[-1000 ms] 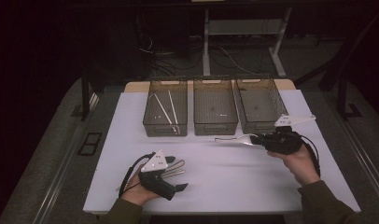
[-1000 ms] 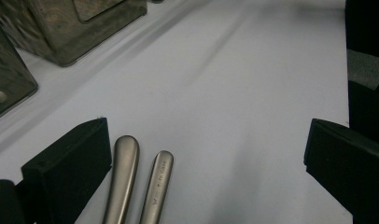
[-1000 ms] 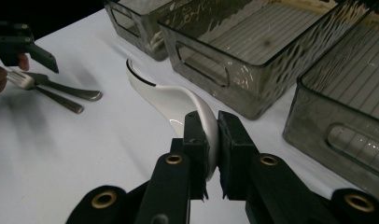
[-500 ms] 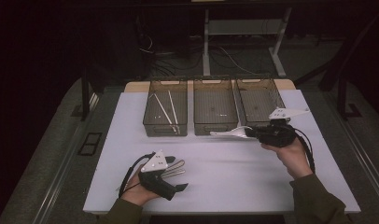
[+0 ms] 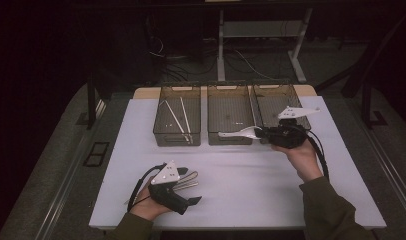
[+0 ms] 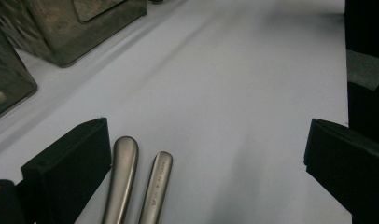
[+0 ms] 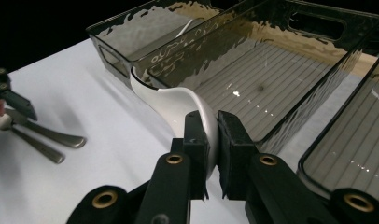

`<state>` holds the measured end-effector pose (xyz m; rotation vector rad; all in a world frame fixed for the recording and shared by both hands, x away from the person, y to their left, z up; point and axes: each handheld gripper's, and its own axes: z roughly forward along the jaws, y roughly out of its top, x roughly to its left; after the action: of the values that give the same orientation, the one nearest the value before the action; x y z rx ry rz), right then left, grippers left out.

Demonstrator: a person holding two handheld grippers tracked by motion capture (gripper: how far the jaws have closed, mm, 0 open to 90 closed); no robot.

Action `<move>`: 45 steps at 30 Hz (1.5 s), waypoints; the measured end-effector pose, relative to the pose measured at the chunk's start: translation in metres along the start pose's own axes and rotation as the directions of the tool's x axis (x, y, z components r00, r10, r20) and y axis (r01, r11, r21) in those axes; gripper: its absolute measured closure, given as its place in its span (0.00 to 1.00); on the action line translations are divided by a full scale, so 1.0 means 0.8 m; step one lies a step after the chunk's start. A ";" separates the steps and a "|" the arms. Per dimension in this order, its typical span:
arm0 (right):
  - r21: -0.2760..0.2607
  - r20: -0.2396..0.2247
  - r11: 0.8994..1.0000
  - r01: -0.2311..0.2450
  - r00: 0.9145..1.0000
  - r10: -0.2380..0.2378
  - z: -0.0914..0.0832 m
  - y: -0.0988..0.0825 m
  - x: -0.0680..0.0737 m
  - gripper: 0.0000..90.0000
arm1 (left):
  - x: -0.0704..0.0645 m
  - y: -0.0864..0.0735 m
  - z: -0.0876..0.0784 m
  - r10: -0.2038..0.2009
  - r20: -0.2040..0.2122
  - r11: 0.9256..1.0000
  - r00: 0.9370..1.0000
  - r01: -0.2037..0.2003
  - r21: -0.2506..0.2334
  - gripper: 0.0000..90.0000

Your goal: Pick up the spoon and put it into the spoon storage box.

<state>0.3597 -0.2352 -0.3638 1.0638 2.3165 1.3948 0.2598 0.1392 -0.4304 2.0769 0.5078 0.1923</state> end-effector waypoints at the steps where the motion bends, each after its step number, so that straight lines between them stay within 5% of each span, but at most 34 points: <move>1: 0.000 0.005 1.000 0.001 1.000 -0.001 0.002 0.002 0.000 0.92 | 0.000 0.000 0.000 -0.001 0.001 1.000 1.000 0.001 -0.001 0.00; 16: 0.021 0.047 1.000 -0.017 0.999 0.016 0.040 0.038 -0.020 0.92 | -0.001 0.000 0.001 -0.017 0.004 1.000 1.000 0.017 -0.011 0.00; 25: 0.080 0.065 0.996 -0.040 0.997 0.035 0.065 0.035 -0.025 0.92 | -0.002 0.000 0.001 -0.022 0.006 1.000 1.000 0.022 -0.017 0.00; 45: 0.198 0.085 0.980 -0.003 0.996 -0.014 0.096 0.033 -0.024 0.90 | -0.001 0.000 0.000 -0.011 0.002 1.000 1.000 0.011 -0.011 0.00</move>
<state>0.4261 -0.1896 -0.3844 1.1463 2.4323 1.1104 0.2593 0.1388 -0.4305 2.0634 0.5159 0.1865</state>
